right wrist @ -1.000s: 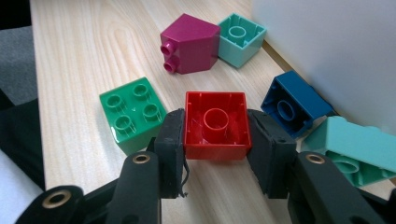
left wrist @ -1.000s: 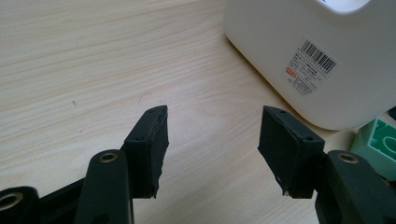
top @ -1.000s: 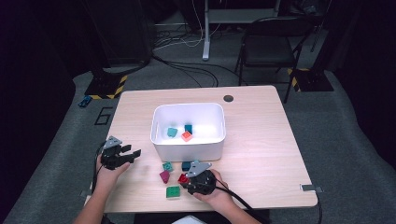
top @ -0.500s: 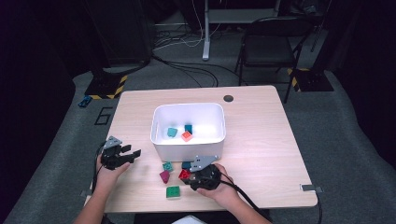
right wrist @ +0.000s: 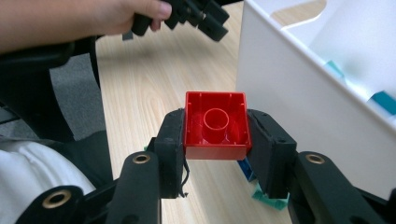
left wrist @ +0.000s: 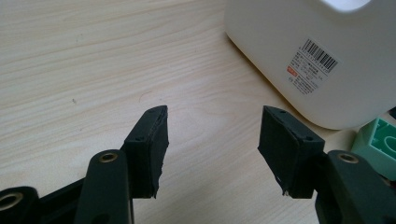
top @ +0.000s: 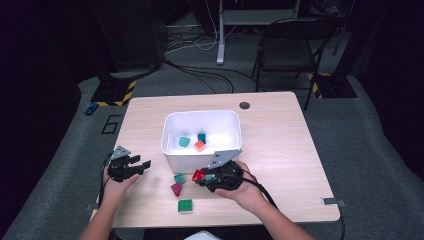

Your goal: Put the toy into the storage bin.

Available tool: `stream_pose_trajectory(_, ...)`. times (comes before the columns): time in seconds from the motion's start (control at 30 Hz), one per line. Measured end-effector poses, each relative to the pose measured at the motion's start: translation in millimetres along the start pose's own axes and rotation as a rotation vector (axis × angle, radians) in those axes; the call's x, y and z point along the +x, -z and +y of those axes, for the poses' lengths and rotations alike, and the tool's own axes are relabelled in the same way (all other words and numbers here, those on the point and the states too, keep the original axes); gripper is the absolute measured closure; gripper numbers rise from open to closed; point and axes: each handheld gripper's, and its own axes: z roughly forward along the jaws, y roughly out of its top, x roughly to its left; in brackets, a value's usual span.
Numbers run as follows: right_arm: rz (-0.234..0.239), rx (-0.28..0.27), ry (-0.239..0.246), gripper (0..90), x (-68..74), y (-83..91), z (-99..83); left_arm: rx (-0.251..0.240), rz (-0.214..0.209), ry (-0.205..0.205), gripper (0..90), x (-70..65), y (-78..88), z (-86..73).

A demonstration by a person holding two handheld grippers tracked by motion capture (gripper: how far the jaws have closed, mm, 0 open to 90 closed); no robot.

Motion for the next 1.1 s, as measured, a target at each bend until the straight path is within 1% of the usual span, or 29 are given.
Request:
stream_pose_trajectory(0.2, 0.010, -0.018, -0.005, 58.6, -7.5, 12.1, 19.3, 0.001, -0.001, 0.000, 42.1, 0.2, 0.1, 0.1)
stream_pose_trajectory(0.3, 0.001, -0.015, 0.002, 58.6, -10.6, 16.2, 28.4, -0.001, -0.001, 0.000, 42.1, 0.2, 0.1, 0.1)
stream_pose_trajectory(0.33, 0.000, -0.016, 0.010, 58.6, -12.2, 17.7, 32.2, -0.011, 0.002, 0.002, 42.1, 0.0, -0.7, -0.3)
stream_pose_trajectory(0.37, -0.002, -0.016, 0.014, 58.6, -13.2, 18.5, 34.6, 0.003, -0.003, -0.001, 42.1, 0.4, 0.3, 0.2)
stream_pose_trajectory(0.4, -0.004, -0.016, 0.021, 58.6, -15.2, 19.4, 38.5, -0.001, -0.001, 0.000, 42.1, 0.3, -0.1, 0.0)
stream_pose_trajectory(0.53, -0.016, -0.021, 0.025, 58.6, -22.6, 21.1, 49.5, -0.001, -0.002, -0.001, 42.1, 0.1, 0.0, 0.2)
stream_pose_trajectory(0.57, -0.019, -0.024, 0.019, 58.6, -25.4, 21.4, 52.9, 0.003, -0.003, -0.002, 42.2, 0.2, 0.4, 0.4)
stream_pose_trajectory(0.63, -0.030, -0.029, 0.017, 58.6, -29.8, 21.1, 57.6, -0.013, 0.001, 0.000, 42.1, -0.1, -0.6, -0.1)
stream_pose_trajectory(0.73, -0.043, -0.038, 0.016, 58.6, -37.4, 19.6, 64.4, -0.011, 0.000, -0.001, 42.2, -0.1, -0.4, 0.0)
stream_pose_trajectory(0.93, -0.071, -0.036, 0.011, 58.6, -53.8, 13.8, 75.8, -0.011, -0.001, -0.004, 42.2, -0.1, -0.3, 0.7)
stream_pose_trajectory(0.97, -0.075, -0.035, 0.007, 58.6, -57.0, 12.4, 77.7, 0.001, -0.006, -0.007, 42.1, 0.1, 0.6, 1.2)
stream_pose_trajectory(1.03, -0.085, -0.036, -0.004, 58.6, -63.6, 9.0, 81.6, -0.014, -0.003, -0.006, 42.2, -0.5, -0.7, 0.9)
stream_pose_trajectory(1.1, -0.097, -0.039, -0.017, 58.6, -70.7, 4.3, 85.5, -0.013, -0.004, -0.007, 42.2, -0.7, -0.9, 1.0)
